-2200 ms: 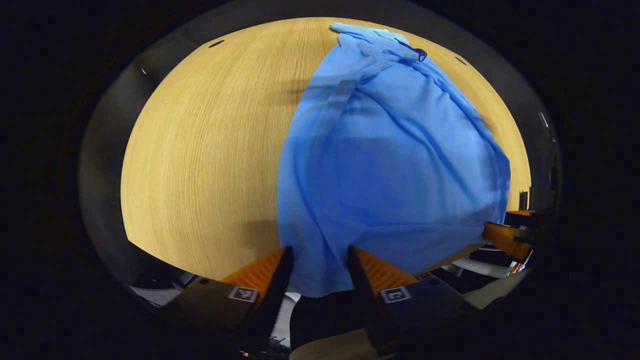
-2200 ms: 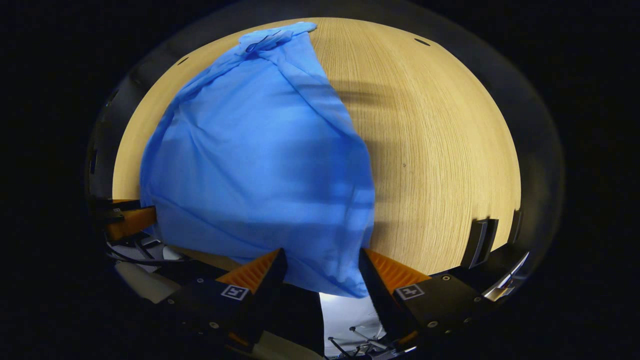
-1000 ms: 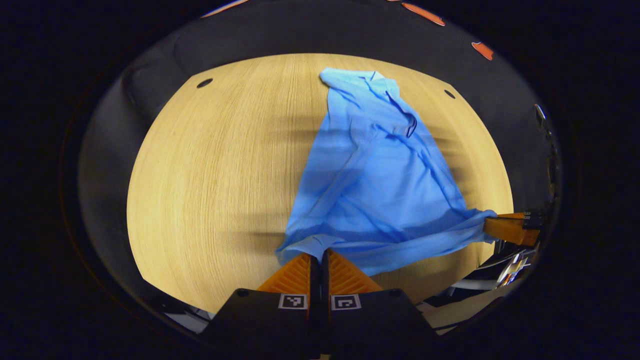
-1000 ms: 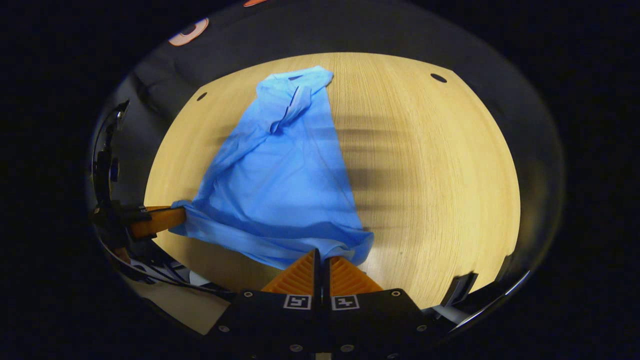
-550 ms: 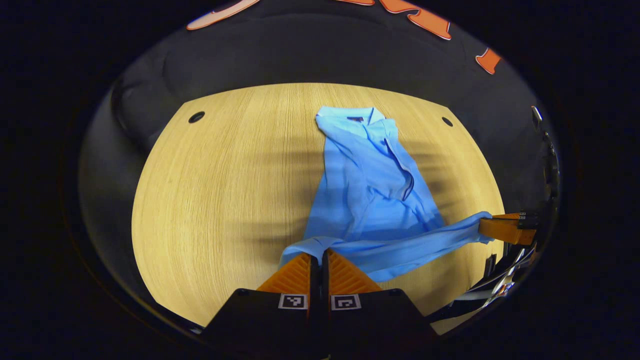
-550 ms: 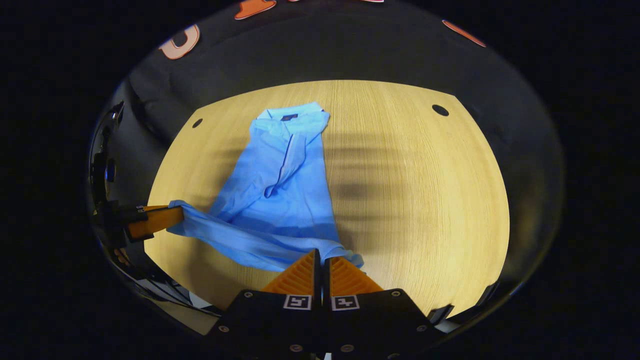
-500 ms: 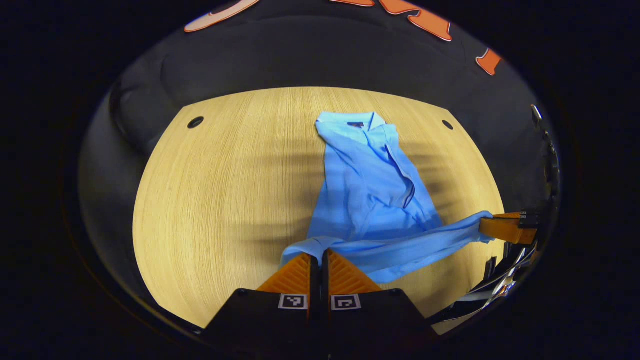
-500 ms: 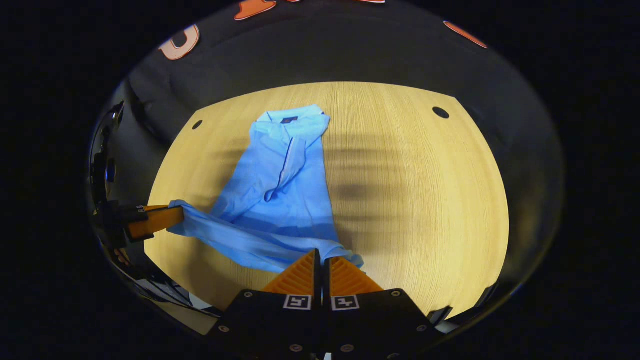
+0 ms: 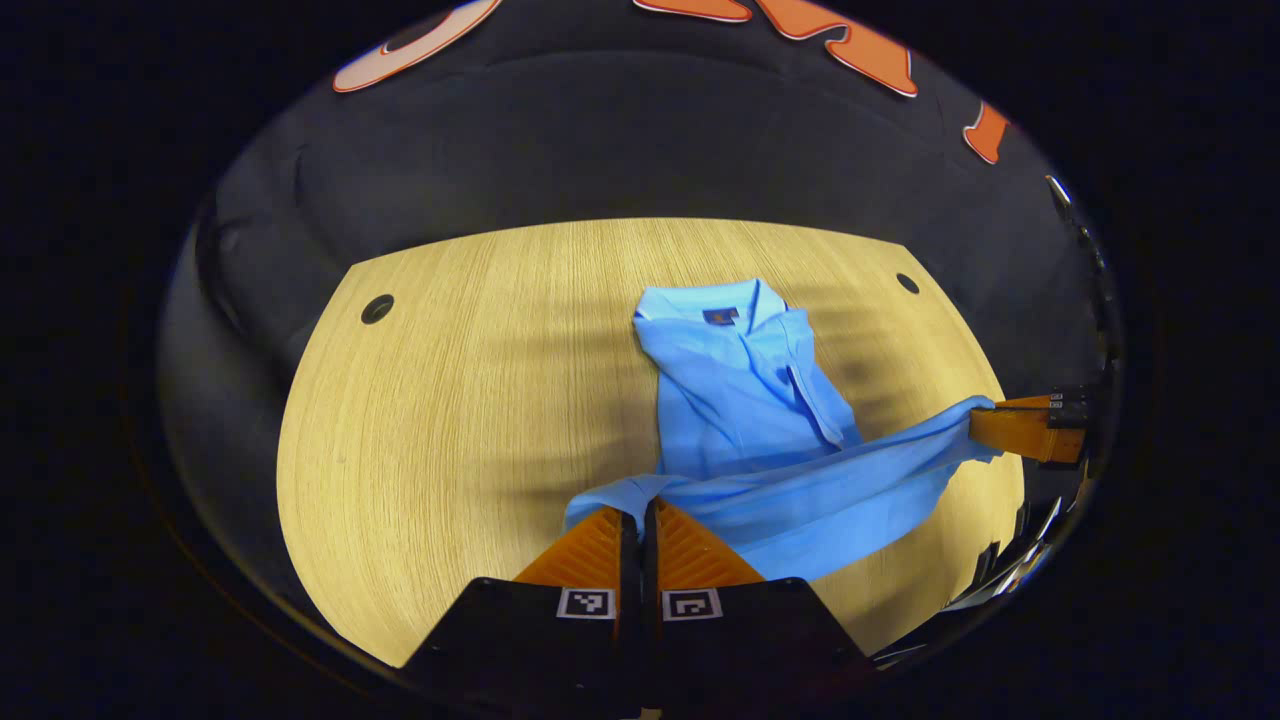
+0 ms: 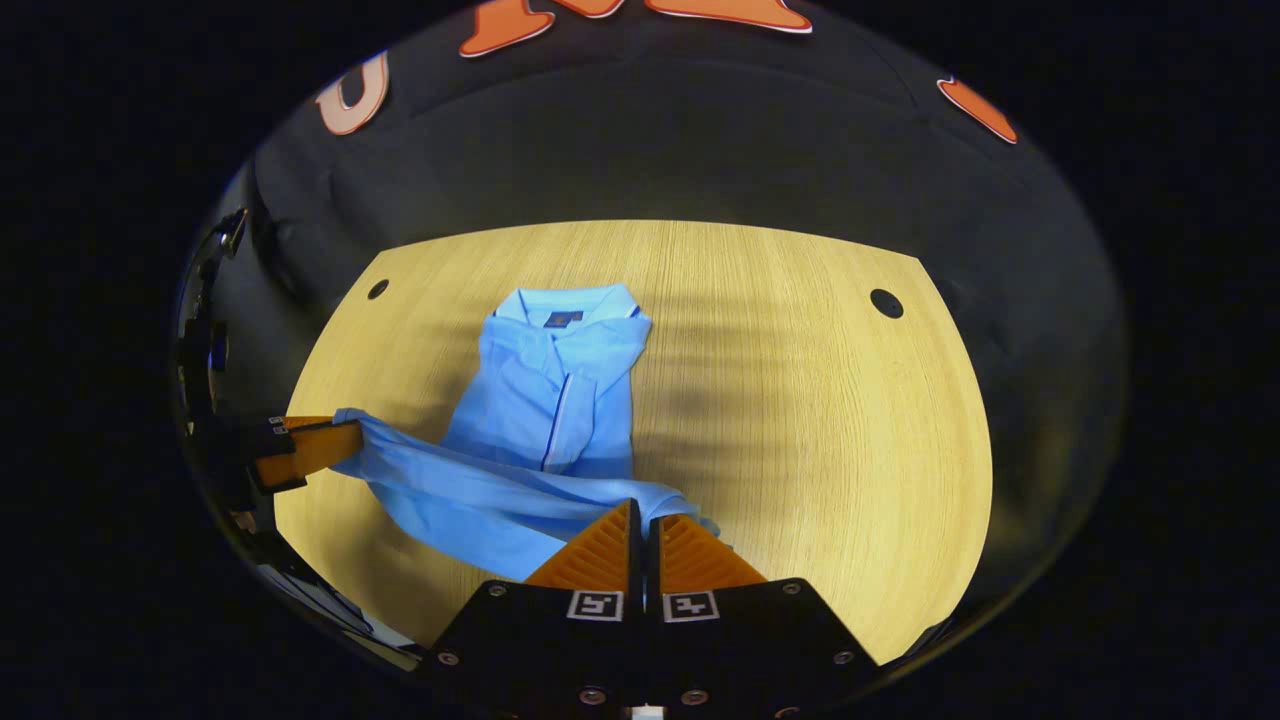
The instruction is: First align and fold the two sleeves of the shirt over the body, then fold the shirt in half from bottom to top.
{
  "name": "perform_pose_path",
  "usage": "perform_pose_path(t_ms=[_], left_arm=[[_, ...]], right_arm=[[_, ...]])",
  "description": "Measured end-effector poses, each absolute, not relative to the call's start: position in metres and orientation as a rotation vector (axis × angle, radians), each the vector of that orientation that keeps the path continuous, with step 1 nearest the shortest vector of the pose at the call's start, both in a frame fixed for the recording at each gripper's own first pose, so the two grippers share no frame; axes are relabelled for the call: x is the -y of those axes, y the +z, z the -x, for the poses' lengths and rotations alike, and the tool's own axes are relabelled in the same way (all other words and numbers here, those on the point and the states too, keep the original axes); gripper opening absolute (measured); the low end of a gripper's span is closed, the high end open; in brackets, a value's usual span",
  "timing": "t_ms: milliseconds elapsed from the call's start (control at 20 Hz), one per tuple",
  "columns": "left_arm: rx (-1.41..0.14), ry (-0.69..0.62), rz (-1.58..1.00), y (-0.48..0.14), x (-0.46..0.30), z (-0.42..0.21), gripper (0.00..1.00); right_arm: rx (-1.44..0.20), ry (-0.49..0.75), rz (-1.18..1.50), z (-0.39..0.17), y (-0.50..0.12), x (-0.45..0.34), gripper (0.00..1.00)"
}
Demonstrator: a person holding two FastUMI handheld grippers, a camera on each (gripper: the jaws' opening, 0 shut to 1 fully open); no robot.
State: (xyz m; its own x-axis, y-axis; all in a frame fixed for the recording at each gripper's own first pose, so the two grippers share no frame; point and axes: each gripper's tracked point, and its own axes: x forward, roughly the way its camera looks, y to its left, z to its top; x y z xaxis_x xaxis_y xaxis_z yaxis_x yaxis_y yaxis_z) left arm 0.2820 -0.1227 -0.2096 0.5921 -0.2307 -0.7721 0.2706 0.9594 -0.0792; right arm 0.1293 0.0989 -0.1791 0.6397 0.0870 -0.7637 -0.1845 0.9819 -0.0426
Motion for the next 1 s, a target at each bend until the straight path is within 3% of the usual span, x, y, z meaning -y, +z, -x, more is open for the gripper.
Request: perform_pose_path(t_ms=[550,1000], left_arm=[[-0.828,-0.255,-0.061,-0.2,0.131,-0.384,0.03],[-0.846,-0.223,-0.081,-0.231,0.133,-0.438,0.04]], right_arm=[[-0.804,0.137,0.056,-0.23,-0.162,-0.111,0.0],[-0.797,0.117,0.005,-0.282,-0.187,-0.118,0.01]])
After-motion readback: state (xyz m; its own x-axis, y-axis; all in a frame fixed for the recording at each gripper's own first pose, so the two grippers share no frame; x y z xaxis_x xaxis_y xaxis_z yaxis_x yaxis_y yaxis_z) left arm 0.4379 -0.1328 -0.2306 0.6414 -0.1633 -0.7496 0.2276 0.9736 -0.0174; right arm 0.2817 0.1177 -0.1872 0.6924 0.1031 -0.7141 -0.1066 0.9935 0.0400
